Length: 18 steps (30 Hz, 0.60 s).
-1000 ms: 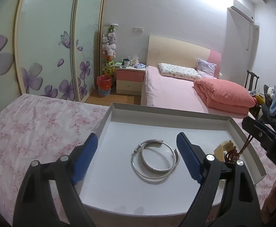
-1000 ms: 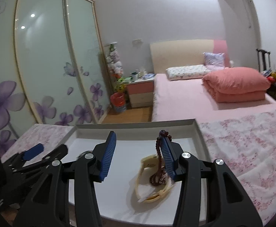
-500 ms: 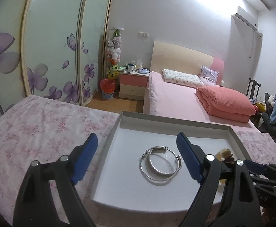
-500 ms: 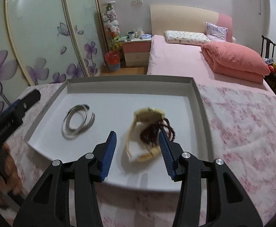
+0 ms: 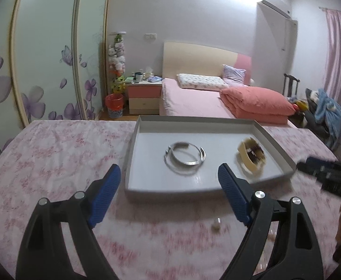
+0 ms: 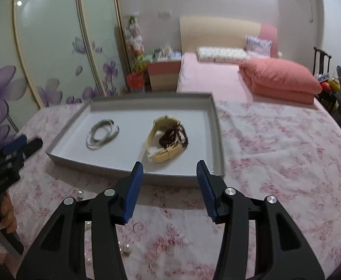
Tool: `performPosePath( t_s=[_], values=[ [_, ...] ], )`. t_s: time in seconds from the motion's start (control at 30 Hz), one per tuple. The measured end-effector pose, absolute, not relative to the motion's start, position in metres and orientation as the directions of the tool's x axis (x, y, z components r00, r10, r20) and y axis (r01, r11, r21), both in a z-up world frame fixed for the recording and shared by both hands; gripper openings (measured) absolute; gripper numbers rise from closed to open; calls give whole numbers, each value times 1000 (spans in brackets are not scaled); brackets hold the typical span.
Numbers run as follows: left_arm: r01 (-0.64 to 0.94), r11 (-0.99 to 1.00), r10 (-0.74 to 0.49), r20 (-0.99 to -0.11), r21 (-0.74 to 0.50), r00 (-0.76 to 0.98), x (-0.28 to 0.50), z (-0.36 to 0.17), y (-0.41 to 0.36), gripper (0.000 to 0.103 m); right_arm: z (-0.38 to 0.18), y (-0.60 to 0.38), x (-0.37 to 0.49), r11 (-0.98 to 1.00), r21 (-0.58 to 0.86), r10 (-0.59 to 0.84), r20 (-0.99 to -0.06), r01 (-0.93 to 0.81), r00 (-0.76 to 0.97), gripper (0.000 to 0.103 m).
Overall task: Organize jewelry
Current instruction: 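Grasp the pink bead bracelet with the left tool while the right tool grasps a silver charm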
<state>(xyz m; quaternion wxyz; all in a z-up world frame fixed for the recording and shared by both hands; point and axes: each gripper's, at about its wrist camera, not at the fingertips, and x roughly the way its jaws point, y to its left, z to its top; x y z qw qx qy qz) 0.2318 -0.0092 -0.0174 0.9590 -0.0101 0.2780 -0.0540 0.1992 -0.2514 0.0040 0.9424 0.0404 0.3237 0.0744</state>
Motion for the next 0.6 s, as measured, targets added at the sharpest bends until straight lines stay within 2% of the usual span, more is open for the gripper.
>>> performPosePath(
  t_s=[0.23,0.43,0.6],
  values=[
    [171,983,-182,-556,-72,811,179,-25,-16,83,34,-245,143,990,88,140,-421,-113,896,61],
    [289,955,-261,-639,-62,724,145,-43,-39,83,39,-236,112,989,58,146,-388,-134,910,63],
    [312,950,-226,-703,-5,675,135,-64,-54,82,43,-239,97,988,70,151,-377,-135,914,63]
  ],
)
